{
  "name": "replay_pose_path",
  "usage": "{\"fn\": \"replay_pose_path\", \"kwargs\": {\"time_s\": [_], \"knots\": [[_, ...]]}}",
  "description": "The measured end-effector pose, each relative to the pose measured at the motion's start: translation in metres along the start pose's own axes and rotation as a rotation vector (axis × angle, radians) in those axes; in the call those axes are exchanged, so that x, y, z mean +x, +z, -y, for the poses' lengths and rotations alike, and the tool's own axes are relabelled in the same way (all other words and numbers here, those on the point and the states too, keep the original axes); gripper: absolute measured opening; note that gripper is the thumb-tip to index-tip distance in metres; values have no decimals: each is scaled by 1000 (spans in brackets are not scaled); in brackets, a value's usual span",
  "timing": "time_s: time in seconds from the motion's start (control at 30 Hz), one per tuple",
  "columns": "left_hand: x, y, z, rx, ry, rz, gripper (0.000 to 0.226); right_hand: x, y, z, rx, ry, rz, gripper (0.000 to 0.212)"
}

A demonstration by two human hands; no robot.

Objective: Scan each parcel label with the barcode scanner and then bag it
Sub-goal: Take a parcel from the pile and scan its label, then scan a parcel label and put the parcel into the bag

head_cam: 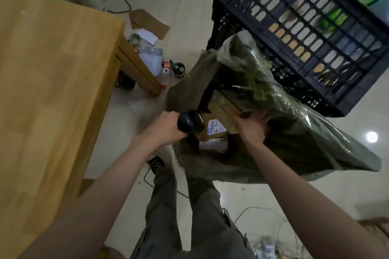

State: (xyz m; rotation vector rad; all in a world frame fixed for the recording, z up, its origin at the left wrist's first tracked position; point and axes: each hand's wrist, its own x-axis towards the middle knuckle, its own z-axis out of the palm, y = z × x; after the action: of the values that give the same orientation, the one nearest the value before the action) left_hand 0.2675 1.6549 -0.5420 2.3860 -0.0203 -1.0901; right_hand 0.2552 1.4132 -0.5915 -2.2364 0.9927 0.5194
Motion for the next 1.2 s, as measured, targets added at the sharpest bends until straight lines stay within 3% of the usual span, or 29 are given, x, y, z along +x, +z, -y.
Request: {"fn": "replay_pose_path", "kwargs": {"time_s": [0.1, 0.23, 0.27, 0.43, 0.77, 0.93, 1.2], "knots": [[9, 8, 6, 19, -14, -15, 30, 27, 21, 7, -19, -6, 122, 108], [7, 9, 16, -17, -28, -33, 30, 30, 35, 17, 54, -46, 419, 58], [4, 7, 18, -31, -33, -38, 31, 26, 33, 20, 18, -63, 483, 55], [-25, -15, 20, -77, -50, -108, 34, 4, 10, 44, -260, -250, 625, 54], [-143, -90, 51, -217, -183, -345, 11, -101, -29, 177, -557, -727, 612, 53], [-222, -120, 105, -345, -280, -469, 15, -183, 0, 246, -642, -962, 600, 42], [-350, -144, 204, -477, -499, -687, 10, -323, 91, 340, -785, -1185, 732, 45]]}}
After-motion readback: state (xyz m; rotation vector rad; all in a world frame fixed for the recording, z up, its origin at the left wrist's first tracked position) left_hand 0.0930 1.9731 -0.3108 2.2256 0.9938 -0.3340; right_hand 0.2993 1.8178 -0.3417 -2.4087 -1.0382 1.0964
